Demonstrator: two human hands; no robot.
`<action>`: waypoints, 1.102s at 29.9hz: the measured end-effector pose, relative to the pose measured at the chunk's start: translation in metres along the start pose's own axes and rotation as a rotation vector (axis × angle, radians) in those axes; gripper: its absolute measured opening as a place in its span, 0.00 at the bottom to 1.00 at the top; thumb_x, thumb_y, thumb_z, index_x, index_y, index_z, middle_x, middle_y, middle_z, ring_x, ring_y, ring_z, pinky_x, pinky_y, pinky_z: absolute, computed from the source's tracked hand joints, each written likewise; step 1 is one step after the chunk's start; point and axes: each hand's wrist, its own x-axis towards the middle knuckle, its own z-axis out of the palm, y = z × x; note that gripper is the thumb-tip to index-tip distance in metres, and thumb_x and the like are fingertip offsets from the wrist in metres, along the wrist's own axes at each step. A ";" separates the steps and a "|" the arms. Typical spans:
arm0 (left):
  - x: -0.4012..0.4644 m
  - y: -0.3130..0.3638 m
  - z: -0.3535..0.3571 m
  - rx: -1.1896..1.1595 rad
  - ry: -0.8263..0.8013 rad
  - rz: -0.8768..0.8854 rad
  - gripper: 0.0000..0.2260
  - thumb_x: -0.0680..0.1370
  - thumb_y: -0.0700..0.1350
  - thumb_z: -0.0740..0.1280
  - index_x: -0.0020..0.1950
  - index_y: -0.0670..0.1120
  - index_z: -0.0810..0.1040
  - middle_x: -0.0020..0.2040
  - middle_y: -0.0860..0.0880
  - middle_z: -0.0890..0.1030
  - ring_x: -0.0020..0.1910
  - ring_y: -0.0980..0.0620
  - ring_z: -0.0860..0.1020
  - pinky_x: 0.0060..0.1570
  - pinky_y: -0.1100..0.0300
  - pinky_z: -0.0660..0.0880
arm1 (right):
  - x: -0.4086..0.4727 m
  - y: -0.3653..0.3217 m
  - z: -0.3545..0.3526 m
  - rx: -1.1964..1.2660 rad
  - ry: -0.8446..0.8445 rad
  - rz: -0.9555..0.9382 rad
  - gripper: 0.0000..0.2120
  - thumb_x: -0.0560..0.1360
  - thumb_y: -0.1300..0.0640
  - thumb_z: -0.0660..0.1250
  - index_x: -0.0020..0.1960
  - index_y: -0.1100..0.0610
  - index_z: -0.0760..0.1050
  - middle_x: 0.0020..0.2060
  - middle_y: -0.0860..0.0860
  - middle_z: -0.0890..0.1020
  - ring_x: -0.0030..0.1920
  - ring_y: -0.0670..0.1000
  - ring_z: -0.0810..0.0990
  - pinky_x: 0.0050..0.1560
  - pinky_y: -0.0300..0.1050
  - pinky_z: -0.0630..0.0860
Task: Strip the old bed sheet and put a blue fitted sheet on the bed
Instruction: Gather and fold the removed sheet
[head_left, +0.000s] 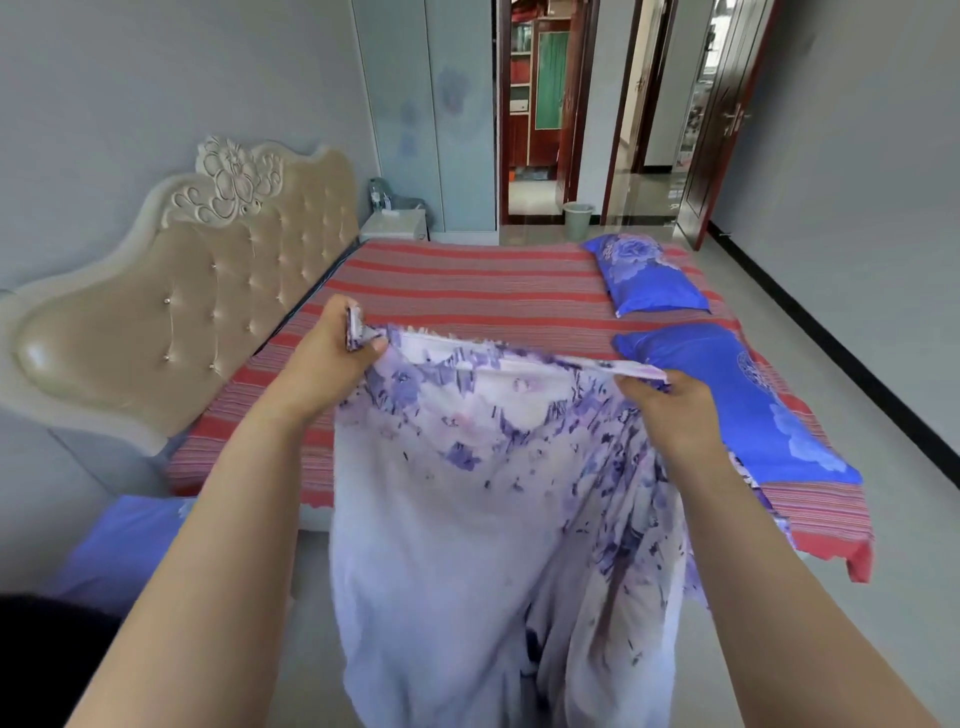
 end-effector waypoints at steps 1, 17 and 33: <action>-0.001 -0.001 0.001 0.036 0.003 0.018 0.09 0.79 0.41 0.64 0.55 0.51 0.67 0.46 0.48 0.74 0.45 0.48 0.71 0.43 0.55 0.67 | -0.001 -0.001 -0.001 -0.006 -0.009 -0.010 0.10 0.74 0.56 0.71 0.36 0.53 0.73 0.19 0.45 0.68 0.20 0.44 0.63 0.29 0.41 0.63; -0.025 0.079 0.085 -0.663 -0.017 -0.328 0.06 0.80 0.46 0.62 0.48 0.47 0.78 0.40 0.48 0.81 0.42 0.48 0.78 0.41 0.58 0.72 | 0.016 -0.068 0.019 0.657 -0.129 0.456 0.14 0.78 0.59 0.64 0.60 0.67 0.74 0.37 0.57 0.80 0.31 0.52 0.80 0.34 0.44 0.80; -0.040 0.084 0.092 -0.686 -0.101 -0.134 0.10 0.81 0.37 0.60 0.57 0.35 0.78 0.39 0.49 0.83 0.37 0.56 0.82 0.40 0.64 0.79 | -0.030 -0.076 0.015 0.613 -0.456 -0.048 0.32 0.76 0.72 0.62 0.73 0.49 0.57 0.54 0.48 0.79 0.52 0.53 0.83 0.57 0.46 0.78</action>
